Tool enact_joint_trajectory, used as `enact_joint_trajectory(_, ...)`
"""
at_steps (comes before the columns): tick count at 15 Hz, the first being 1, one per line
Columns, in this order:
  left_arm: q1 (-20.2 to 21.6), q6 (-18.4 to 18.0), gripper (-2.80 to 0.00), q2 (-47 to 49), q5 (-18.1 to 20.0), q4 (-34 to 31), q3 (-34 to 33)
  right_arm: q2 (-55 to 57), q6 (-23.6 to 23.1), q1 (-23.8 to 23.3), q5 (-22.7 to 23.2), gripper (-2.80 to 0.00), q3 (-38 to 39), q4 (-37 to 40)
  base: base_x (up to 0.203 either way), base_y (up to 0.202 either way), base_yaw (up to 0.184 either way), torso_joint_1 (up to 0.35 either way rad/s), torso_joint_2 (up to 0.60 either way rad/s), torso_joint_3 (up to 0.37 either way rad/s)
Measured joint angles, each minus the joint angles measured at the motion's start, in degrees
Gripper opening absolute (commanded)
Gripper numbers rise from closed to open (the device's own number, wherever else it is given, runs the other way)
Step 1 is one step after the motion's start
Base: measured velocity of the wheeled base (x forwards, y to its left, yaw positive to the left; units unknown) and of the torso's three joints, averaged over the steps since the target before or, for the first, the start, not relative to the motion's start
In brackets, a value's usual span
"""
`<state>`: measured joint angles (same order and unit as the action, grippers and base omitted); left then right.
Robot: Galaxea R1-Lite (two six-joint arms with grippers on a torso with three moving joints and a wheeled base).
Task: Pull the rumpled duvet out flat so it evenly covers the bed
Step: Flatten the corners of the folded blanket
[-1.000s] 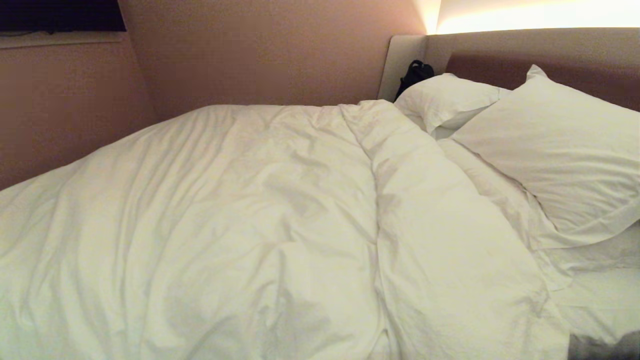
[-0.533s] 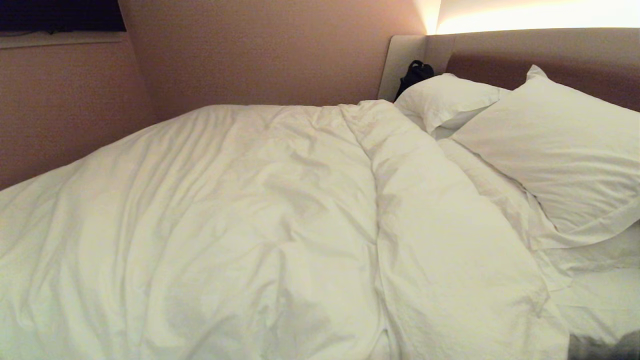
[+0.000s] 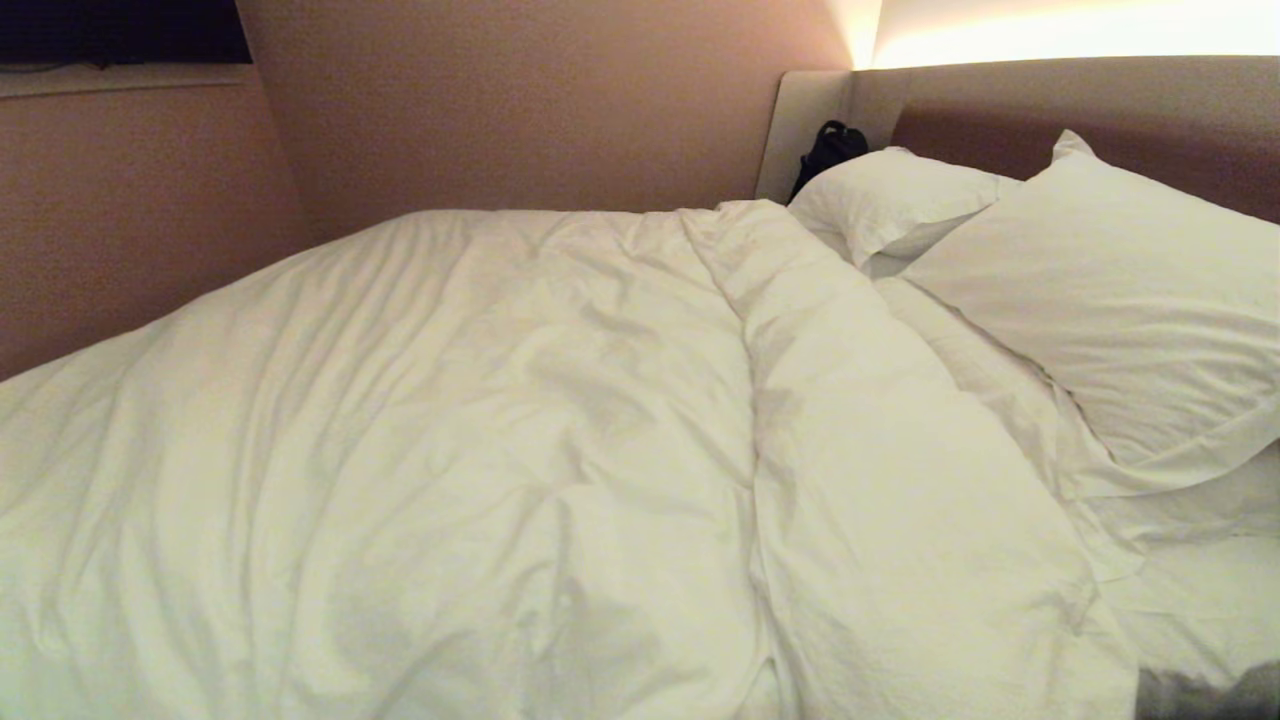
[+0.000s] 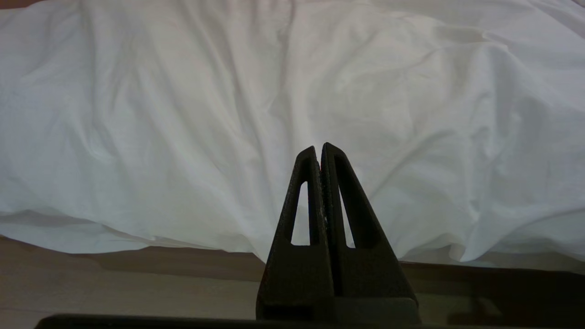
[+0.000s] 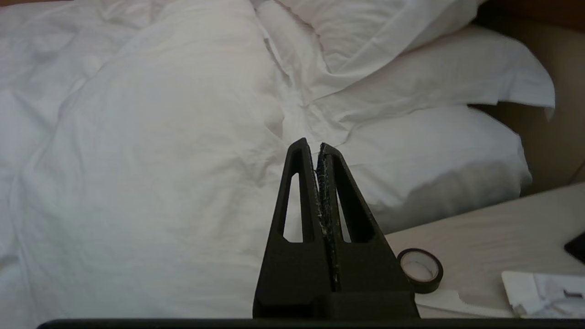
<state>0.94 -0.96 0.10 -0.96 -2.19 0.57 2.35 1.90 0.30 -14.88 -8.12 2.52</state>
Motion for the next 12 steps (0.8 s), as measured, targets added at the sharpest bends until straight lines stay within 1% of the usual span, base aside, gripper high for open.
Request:
enact_joint_trajectory(5, 0.0, 0.0, -2.80, 0.0, 0.0, 0.0, 0.0, -2.1, -1.5, 0.0, 2.2, -2.80, 1.0, -1.6, 0.000, 0.000, 0.000, 0.000, 0.00, 0.000)
enact_joint_trajectory(9, 0.0, 0.0, -2.80, 0.0, 0.0, 0.0, 0.0, -2.2, -0.8, 0.0, 6.5, -2.80, 1.4, -1.7, 0.000, 0.000, 0.000, 0.000, 0.00, 0.000)
enact_joint_trajectory(12, 0.0, 0.0, -2.80, 0.0, 0.0, 0.0, 0.0, -2.2, -0.6, 0.0, 9.4, -2.80, 3.3, -2.3, 0.000, 0.000, 0.000, 0.000, 0.00, 0.000)
